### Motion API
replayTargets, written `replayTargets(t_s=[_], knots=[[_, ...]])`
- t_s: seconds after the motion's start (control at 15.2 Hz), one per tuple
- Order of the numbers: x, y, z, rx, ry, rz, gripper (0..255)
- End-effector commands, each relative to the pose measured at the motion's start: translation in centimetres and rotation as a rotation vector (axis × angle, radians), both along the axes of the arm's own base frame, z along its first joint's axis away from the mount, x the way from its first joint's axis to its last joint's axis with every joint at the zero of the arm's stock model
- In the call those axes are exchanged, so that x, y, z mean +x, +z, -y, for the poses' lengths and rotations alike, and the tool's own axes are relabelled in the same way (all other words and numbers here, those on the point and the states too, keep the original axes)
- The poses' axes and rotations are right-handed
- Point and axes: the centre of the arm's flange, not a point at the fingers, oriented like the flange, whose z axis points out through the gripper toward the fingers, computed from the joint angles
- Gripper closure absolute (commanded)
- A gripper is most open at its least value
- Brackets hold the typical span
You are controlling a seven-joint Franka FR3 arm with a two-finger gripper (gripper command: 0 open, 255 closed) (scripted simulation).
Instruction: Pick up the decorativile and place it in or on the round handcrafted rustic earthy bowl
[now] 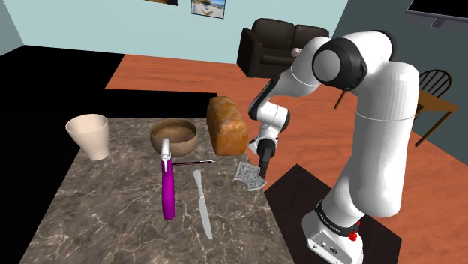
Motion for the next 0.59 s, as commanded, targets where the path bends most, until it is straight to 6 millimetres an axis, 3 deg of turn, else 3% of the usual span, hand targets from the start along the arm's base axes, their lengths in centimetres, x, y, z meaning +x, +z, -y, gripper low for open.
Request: replayTargets(t_s=[0.0,0.53], knots=[[0.1,1.2,0.0,0.001,-0.001,0.0,255],[0.1,5.4,0.0,0.001,-0.001,0.0,255]])
